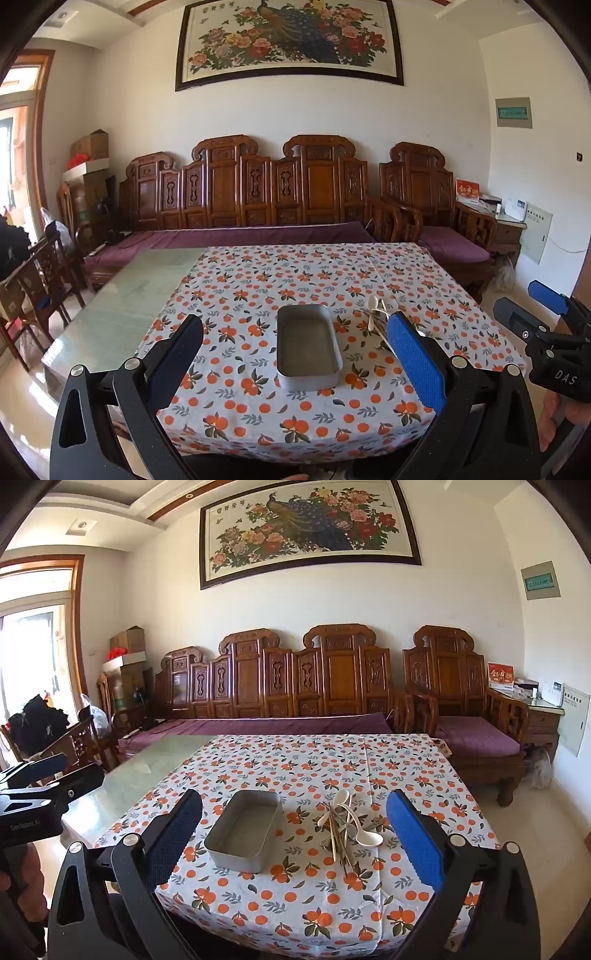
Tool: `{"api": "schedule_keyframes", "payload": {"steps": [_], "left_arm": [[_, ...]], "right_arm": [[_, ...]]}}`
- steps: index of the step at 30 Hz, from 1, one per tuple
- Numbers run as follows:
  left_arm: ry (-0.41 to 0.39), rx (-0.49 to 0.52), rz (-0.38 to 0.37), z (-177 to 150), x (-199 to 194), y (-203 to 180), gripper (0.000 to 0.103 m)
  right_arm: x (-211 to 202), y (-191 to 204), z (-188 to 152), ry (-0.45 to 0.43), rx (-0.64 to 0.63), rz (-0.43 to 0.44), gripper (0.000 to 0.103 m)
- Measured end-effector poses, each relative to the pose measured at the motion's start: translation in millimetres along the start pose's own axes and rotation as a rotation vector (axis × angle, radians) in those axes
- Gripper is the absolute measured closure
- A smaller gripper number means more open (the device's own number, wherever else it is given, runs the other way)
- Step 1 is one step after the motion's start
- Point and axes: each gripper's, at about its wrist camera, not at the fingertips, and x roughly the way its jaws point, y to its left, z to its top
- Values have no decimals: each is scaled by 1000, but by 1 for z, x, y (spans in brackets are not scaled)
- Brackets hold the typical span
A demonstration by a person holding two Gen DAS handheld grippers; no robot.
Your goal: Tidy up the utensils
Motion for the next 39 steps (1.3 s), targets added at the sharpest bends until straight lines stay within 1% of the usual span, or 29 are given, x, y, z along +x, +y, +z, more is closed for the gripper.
{"api": "schedule_keyframes", "payload": {"steps": [5, 6, 14, 16, 29, 39], "left_arm": [[5, 5, -3, 0, 3, -1, 6], [-7, -3, -2, 0, 0, 0, 6], [-9, -4, 0, 0, 1, 1, 6], [-11, -4, -1, 4, 0, -4, 6], [-14, -5, 0, 8, -5, -3, 6], [-16, -3, -1, 6, -5, -2, 6]], "right_arm": [[0, 0, 0, -2, 2, 0, 3], [-1, 0, 0, -5, 5, 4, 3], [-2, 0, 0, -6, 5, 3, 3], [-2, 1, 1, -6, 6, 5, 3], [-4, 2, 1, -9, 7, 4, 3], [-4, 4, 3, -8, 5, 3, 3]]}}
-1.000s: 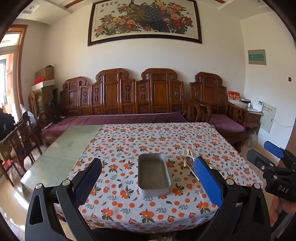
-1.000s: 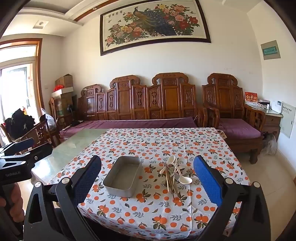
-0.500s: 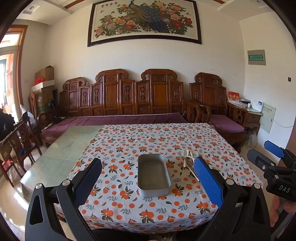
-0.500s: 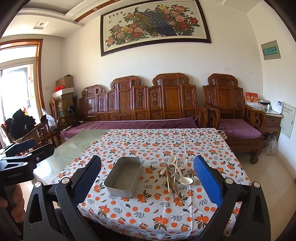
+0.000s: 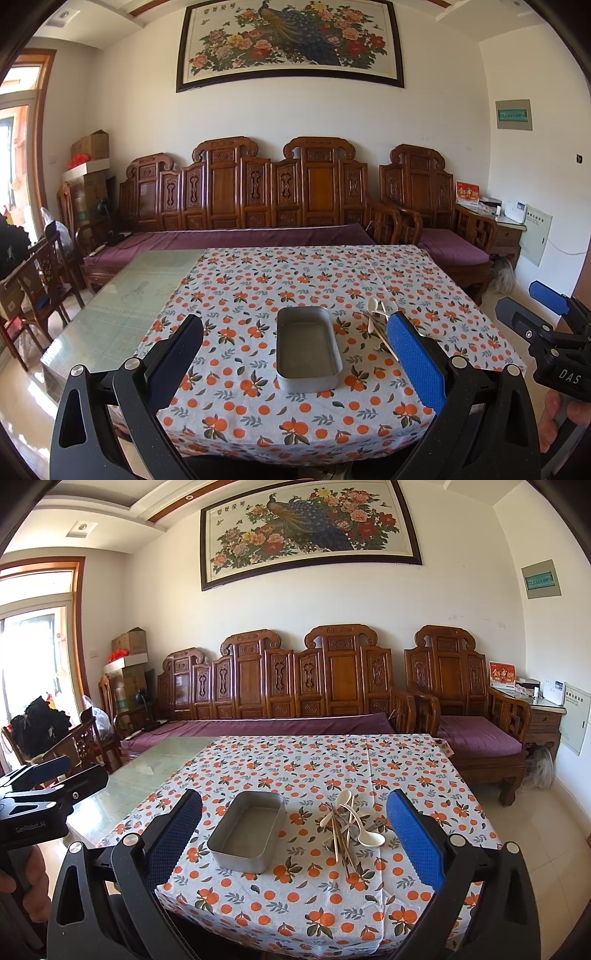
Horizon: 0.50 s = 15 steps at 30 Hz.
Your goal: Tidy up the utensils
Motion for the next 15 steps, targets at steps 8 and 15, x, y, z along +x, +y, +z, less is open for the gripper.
{"api": "schedule_keyframes", "payload": {"steps": [8, 15], "left_arm": [[0, 0, -2, 4, -2, 3, 6], [-1, 0, 1, 3, 0, 3, 6]], "right_arm": [[-3, 1, 1, 0, 0, 1, 3], [0, 1, -2, 0, 1, 2, 3]]}}
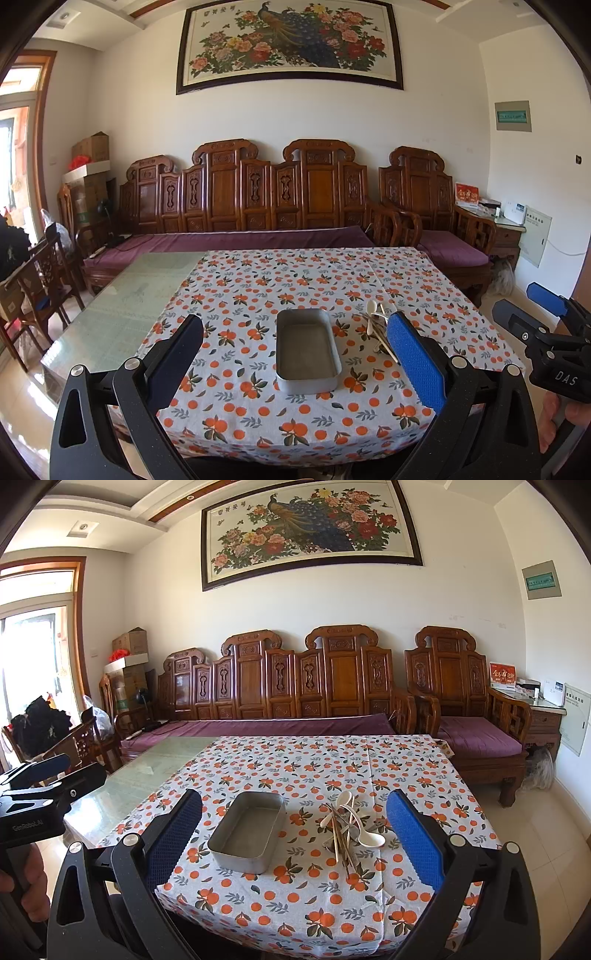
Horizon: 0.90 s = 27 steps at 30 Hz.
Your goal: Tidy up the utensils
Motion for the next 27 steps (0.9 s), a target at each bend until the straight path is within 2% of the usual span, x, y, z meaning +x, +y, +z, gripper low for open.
{"api": "schedule_keyframes", "payload": {"steps": [27], "left_arm": [[6, 2, -6, 4, -4, -4, 6]], "right_arm": [[0, 5, 1, 8, 1, 0, 3]]}}
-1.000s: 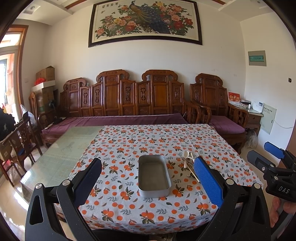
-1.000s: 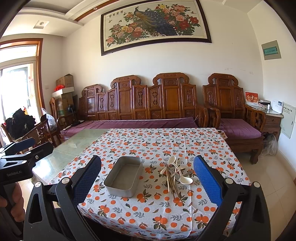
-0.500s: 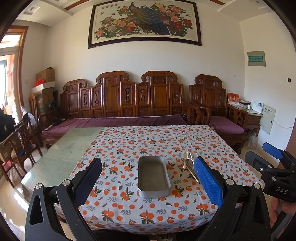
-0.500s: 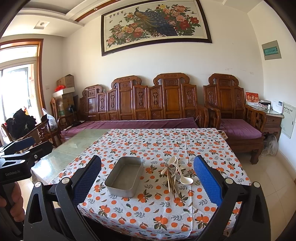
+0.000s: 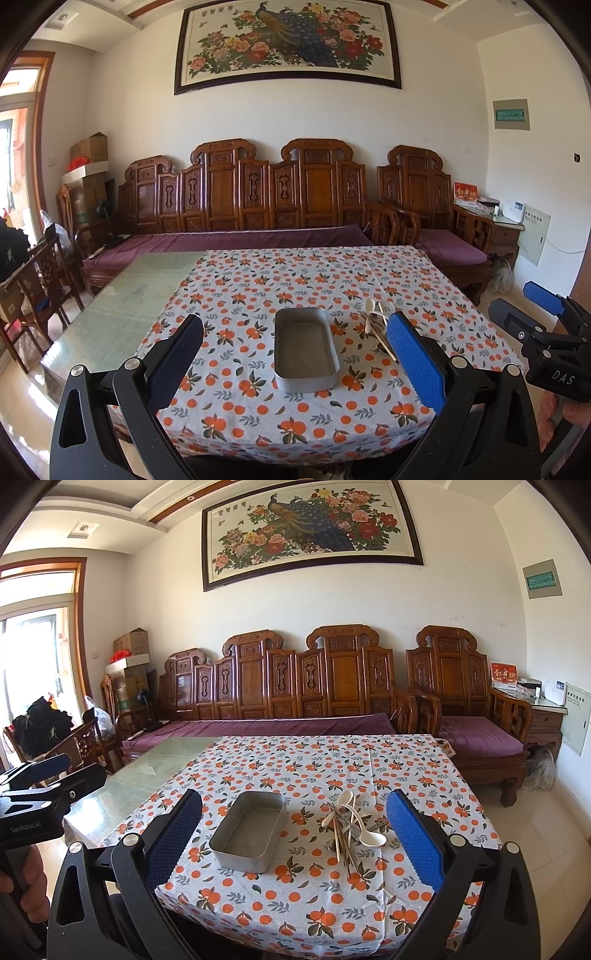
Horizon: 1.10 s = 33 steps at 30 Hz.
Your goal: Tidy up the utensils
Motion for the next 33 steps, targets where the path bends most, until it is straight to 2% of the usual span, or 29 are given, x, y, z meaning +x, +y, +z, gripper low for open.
{"api": "schedule_keyframes", "payload": {"steps": [9, 15, 20, 28, 33], "left_arm": [[75, 7, -19, -20, 29, -1, 6], [132, 24, -36, -29, 57, -5, 7], [186, 36, -72, -34, 92, -11, 7], [243, 68, -131, -37, 146, -27, 7], [271, 72, -165, -37, 171, -34, 7]], "right_arm": [[19, -11, -15, 39, 11, 15, 3], [50, -26, -22, 74, 12, 37, 3], [77, -40, -27, 110, 3, 42, 10], [131, -79, -36, 201, 18, 27, 33], [168, -102, -41, 254, 27, 9, 40]]}}
